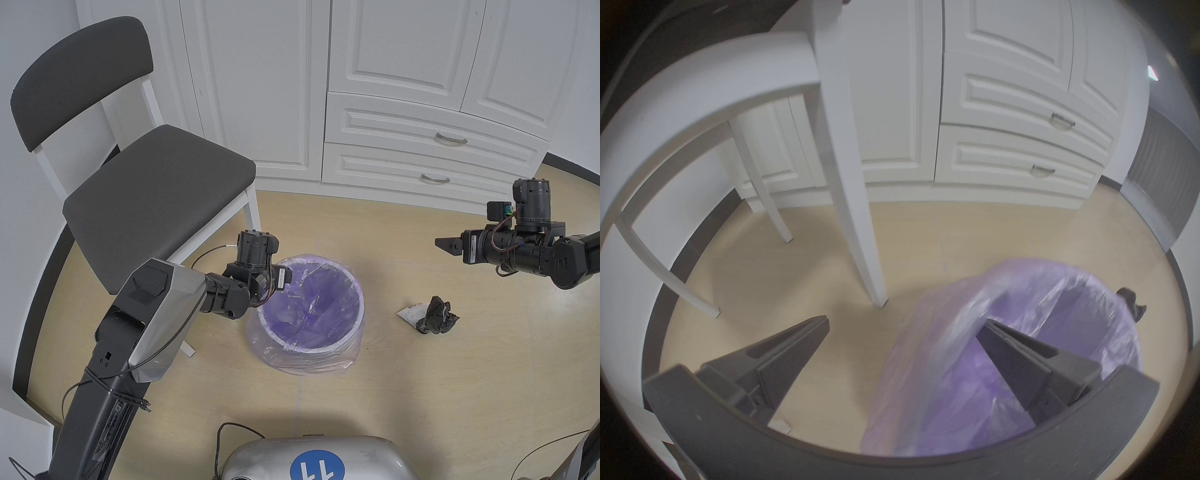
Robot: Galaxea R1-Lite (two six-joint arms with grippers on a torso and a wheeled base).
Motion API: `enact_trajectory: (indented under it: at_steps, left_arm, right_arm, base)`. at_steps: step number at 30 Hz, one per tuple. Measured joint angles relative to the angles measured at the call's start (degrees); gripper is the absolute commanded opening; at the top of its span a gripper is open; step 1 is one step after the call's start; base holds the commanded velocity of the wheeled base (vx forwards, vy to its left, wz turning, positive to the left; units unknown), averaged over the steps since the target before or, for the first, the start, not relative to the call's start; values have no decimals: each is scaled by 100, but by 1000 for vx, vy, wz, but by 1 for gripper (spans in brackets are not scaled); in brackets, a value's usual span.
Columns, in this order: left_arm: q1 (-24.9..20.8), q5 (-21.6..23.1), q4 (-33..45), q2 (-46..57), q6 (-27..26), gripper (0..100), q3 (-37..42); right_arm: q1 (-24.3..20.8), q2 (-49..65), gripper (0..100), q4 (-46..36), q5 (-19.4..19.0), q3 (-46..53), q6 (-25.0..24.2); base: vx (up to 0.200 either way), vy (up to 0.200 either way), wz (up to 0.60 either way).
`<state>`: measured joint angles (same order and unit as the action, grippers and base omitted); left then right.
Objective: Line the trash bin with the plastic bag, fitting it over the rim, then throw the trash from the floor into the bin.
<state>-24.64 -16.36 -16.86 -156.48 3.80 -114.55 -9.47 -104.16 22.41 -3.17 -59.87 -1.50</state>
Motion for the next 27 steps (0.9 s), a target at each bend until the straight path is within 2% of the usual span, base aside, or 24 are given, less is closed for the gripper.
enact_trajectory:
  at_steps: [4,17,27]
  left_arm:
    - [-30,2,-372,5,7,100,-2]
    - [-17,-6,-424,26,18,100,-5]
    - [185,-6,-407,20,16,100,-5]
  right_arm:
    - [2,-11,100,1,5,0,24]
    - [22,-22,100,6,11,11,117]
    - [18,-89,100,6,11,4,177]
  base:
    - [0,0,0]
    - [0,0,0]
    - [0,0,0]
